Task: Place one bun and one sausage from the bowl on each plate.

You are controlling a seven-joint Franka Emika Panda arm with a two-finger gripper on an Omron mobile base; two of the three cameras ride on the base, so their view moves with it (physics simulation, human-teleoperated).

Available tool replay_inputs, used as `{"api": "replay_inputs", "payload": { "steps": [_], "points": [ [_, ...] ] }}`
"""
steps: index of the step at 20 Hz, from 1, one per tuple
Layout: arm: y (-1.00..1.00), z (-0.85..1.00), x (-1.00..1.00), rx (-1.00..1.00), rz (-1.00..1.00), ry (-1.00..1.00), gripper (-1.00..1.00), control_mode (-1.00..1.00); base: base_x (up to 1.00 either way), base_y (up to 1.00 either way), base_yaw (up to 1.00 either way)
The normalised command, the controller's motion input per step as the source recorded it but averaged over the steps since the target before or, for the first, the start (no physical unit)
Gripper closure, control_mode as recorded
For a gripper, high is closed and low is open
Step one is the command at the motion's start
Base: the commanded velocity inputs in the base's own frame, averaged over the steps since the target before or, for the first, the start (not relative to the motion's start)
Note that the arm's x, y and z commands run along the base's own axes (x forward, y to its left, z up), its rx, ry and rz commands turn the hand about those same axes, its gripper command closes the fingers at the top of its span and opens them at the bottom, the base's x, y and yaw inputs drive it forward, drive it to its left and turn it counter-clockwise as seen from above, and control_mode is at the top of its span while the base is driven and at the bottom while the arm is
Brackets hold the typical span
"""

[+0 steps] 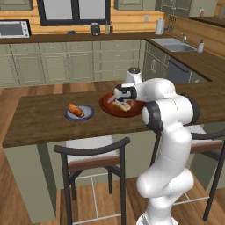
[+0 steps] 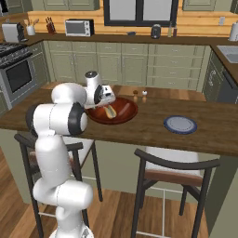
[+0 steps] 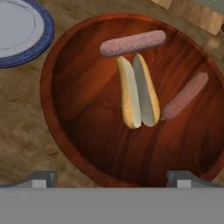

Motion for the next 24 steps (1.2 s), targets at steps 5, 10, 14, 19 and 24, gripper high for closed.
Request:
{"api": "replay_inputs", "payload": {
  "steps": [5,10,14,19,24],
  "points": [
    [-0.2,-0.36,0.67,0.03,-0.01,0.17,-1.0,-1.0,0.0,0.0,0.0],
    [-0.44,-0.36,-0.01,0.0,0.0,-0.07,-1.0,-1.0,0.0,0.0,0.0],
    [-0.04,-0.4,0.01,0.0,0.0,0.0,-1.0,-1.0,0.0,0.0,0.0],
    [0.0,-0.11,0.27,0.0,0.0,-0.01,-1.0,-1.0,0.0,0.0,0.0],
    [0.02,-0.01,0.5,0.0,0.0,0.0,-1.0,-1.0,0.0,0.0,0.0]
  ]
}}
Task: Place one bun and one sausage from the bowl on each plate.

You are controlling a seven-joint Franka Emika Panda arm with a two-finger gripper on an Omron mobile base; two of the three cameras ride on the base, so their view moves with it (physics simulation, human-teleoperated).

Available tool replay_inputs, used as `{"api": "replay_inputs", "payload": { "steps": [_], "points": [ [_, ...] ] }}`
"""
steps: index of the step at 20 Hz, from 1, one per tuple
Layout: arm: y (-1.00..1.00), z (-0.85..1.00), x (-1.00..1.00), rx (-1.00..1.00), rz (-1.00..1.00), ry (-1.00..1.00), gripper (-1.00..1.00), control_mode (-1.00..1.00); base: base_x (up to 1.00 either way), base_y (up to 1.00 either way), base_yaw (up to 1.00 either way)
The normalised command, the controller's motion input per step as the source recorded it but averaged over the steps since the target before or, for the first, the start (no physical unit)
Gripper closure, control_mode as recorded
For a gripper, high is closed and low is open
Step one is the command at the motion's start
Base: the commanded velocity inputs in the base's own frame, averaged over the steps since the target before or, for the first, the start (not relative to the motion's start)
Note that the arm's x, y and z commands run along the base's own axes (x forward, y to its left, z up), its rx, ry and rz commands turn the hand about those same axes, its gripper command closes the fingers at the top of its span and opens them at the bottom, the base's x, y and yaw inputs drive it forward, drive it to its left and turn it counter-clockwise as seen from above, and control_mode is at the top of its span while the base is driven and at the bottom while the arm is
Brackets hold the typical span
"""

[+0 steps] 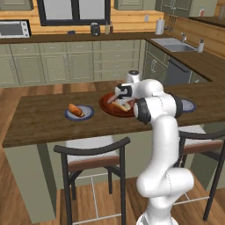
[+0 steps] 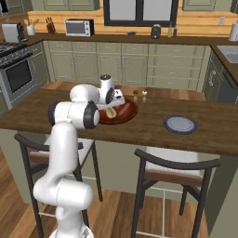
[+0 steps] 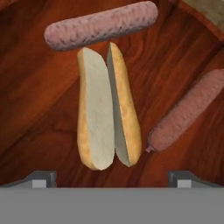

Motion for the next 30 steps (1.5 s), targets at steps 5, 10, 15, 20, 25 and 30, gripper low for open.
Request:
{"api": "replay_inputs", "payload": {
  "steps": [5,10,15,20,25,30],
  "points": [
    [0.1,-0.14,0.29,0.0,0.0,0.05,-1.0,-1.0,0.0,0.0,0.0],
    [0.03,-0.27,0.08,0.0,0.0,0.12,-1.0,-1.0,0.0,0.0,0.0],
    [0.01,-0.31,0.27,0.0,0.0,0.07,-1.0,-1.0,0.0,0.0,0.0],
    [0.02,-0.47,0.22,0.0,0.0,0.05,-1.0,-1.0,0.0,0.0,0.0],
    [0.01,-0.09,0.01,0.0,0.0,0.05,1.0,-1.0,0.0,0.0,0.0],
    [0.0,0.25,-0.07,0.0,0.0,0.02,1.0,-1.0,0.0,0.0,0.0]
  ]
}}
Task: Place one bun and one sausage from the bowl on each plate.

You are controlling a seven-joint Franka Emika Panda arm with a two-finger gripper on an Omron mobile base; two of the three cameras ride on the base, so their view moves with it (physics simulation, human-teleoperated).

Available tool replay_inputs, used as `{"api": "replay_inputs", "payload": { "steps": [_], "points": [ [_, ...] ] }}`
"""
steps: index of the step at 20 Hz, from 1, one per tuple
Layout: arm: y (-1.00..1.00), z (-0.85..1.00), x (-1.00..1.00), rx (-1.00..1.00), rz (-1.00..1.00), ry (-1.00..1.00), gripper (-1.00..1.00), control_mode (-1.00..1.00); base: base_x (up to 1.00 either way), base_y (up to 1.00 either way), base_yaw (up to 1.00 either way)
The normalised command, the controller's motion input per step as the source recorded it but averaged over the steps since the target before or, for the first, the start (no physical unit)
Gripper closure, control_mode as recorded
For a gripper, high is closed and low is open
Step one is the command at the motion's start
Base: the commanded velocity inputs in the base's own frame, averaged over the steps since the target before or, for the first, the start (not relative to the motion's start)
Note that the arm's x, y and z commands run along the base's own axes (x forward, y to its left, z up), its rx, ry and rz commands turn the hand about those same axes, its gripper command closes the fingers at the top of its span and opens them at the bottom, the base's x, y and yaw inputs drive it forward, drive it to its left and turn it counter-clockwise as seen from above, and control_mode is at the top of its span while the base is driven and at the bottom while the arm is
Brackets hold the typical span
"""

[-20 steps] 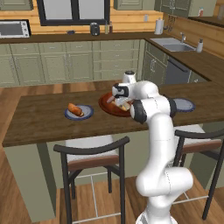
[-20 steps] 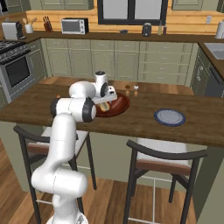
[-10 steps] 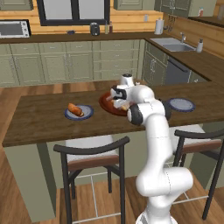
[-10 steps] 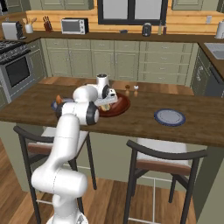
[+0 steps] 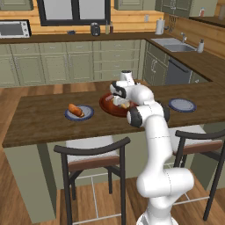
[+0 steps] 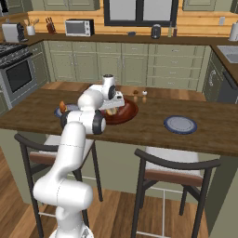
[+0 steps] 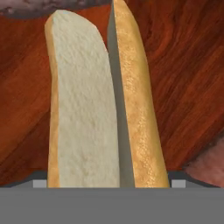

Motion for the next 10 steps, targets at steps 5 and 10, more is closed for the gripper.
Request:
{"api": "replay_inputs", "payload": {
  "steps": [5,10],
  "points": [
    [-0.21,0.98,-0.44,0.0,0.0,0.0,1.0,-1.0,0.0,0.0,0.0],
    [-0.42,0.69,-0.84,0.0,0.0,-0.08,1.0,-1.0,0.0,0.0,0.0]
  ]
}}
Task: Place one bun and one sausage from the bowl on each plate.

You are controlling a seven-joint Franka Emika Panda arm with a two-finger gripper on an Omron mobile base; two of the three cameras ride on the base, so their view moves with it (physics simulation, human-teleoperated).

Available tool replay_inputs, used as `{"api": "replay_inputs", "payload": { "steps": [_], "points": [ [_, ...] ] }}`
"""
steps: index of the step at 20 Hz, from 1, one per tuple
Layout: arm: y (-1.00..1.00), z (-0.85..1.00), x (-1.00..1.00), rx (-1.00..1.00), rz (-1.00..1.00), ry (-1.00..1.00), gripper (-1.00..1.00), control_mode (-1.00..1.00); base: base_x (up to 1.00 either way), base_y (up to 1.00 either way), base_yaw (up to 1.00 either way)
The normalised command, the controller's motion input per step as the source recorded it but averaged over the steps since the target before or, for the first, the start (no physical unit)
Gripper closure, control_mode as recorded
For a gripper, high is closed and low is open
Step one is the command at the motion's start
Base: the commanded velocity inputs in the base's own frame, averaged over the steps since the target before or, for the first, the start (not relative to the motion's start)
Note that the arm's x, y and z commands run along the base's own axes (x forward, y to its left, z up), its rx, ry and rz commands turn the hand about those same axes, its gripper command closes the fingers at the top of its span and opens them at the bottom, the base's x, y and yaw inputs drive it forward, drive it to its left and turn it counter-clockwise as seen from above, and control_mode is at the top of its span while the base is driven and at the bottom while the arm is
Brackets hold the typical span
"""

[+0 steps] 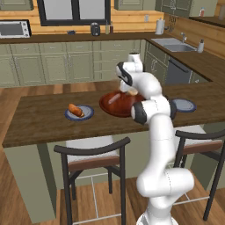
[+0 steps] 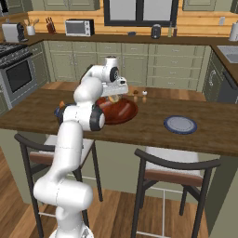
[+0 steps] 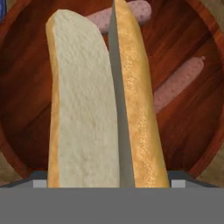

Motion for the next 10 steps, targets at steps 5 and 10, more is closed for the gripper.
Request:
{"api": "replay_inputs", "payload": {
  "steps": [5,10],
  "points": [
    [-0.42,0.35,-1.0,0.0,0.0,-0.2,1.0,-1.0,0.0,0.0,0.0],
    [-0.31,0.04,-0.92,0.0,0.0,-0.19,1.0,-1.0,0.0,0.0,0.0]
  ]
}}
